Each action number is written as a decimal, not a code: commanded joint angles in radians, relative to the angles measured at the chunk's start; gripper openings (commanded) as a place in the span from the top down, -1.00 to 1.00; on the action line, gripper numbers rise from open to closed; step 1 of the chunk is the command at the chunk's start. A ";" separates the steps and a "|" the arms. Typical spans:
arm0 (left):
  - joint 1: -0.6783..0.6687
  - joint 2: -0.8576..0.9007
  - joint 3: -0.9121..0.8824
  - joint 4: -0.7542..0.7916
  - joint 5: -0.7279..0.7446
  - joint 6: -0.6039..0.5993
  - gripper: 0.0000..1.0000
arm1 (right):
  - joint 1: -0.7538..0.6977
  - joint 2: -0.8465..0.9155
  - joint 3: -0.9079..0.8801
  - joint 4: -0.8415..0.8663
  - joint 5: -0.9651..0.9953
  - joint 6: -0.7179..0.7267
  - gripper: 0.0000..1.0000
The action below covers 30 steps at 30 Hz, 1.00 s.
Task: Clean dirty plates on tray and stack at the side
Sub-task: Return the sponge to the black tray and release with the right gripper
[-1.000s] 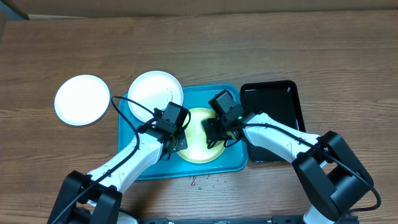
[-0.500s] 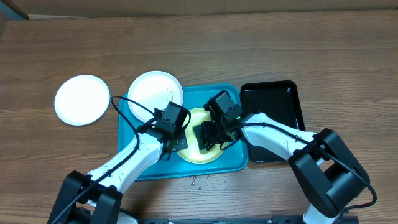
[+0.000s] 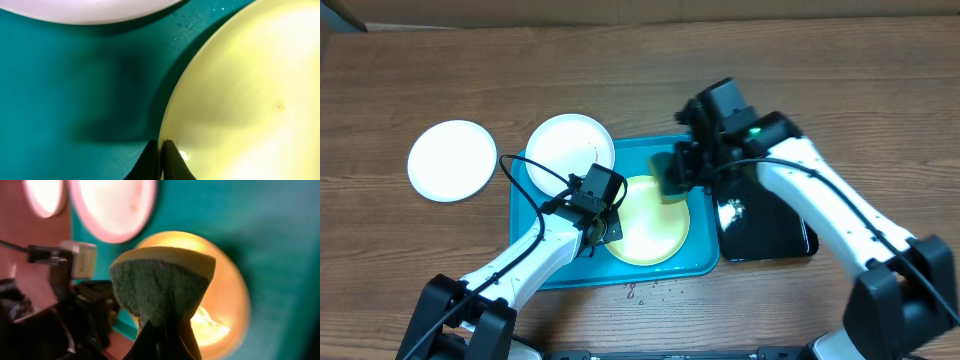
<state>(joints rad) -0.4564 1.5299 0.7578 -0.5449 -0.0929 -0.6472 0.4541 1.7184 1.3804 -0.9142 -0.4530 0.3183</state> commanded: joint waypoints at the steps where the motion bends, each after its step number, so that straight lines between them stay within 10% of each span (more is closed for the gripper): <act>1: -0.002 0.003 0.008 -0.004 0.005 0.024 0.92 | -0.095 -0.034 0.020 -0.085 0.170 -0.035 0.92; 8: -0.002 0.003 0.008 0.005 0.008 0.023 0.92 | -0.222 -0.023 -0.050 -0.153 0.421 -0.034 0.92; 19: -0.002 0.003 0.008 0.004 0.008 0.023 0.92 | -0.259 -0.016 -0.365 0.204 0.467 -0.031 0.73; 24: -0.002 0.003 0.008 0.008 0.009 0.023 0.86 | -0.259 -0.018 -0.382 0.221 0.467 -0.036 -0.45; 30: -0.002 0.003 0.008 0.007 0.012 0.023 0.17 | -0.265 -0.047 -0.223 0.019 0.467 -0.081 -0.75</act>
<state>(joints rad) -0.4564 1.5299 0.7582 -0.5377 -0.0856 -0.6361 0.1963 1.7084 1.0405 -0.8318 0.0048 0.2596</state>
